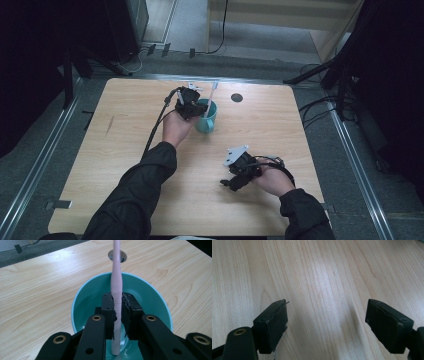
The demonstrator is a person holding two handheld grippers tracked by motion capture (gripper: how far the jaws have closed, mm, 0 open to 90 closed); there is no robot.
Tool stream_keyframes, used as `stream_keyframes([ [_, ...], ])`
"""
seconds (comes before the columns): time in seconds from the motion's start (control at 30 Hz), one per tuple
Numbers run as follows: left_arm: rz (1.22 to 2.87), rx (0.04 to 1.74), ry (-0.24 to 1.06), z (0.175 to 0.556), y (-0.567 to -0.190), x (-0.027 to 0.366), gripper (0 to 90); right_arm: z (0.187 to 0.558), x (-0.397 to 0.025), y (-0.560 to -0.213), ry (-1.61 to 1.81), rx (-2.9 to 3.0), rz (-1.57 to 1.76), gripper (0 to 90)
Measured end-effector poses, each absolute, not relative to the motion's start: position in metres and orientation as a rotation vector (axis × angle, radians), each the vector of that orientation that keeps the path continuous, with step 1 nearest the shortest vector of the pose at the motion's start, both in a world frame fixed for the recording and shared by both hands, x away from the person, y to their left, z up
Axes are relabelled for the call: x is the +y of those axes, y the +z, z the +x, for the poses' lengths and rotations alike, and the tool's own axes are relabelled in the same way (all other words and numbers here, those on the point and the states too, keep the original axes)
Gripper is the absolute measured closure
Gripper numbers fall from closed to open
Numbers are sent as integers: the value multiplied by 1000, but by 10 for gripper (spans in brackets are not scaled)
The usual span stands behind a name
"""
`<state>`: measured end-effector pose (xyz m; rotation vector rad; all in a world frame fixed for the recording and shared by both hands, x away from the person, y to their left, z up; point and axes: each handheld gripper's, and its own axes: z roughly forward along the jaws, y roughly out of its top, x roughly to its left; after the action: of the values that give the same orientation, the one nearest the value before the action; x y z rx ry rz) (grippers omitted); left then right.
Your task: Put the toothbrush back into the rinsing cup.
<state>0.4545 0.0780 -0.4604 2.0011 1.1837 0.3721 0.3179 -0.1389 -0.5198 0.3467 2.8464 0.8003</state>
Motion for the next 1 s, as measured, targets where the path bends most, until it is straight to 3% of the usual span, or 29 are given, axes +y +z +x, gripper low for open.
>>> stream_keyframes([
  [0.23, 2014, 1151, 352, 445, -450, 82, 770, 318, -139, -520, 798, 2850, 346, 179],
  [0.6, 2055, 1087, 262, 419, -432, 95, 612, 318, -140, -522, 784, 2856, 340, 179],
  [1.0, 2094, 1036, 221, 380, -433, 114, 519, 318, -138, -522, 777, 2860, 337, 179],
])
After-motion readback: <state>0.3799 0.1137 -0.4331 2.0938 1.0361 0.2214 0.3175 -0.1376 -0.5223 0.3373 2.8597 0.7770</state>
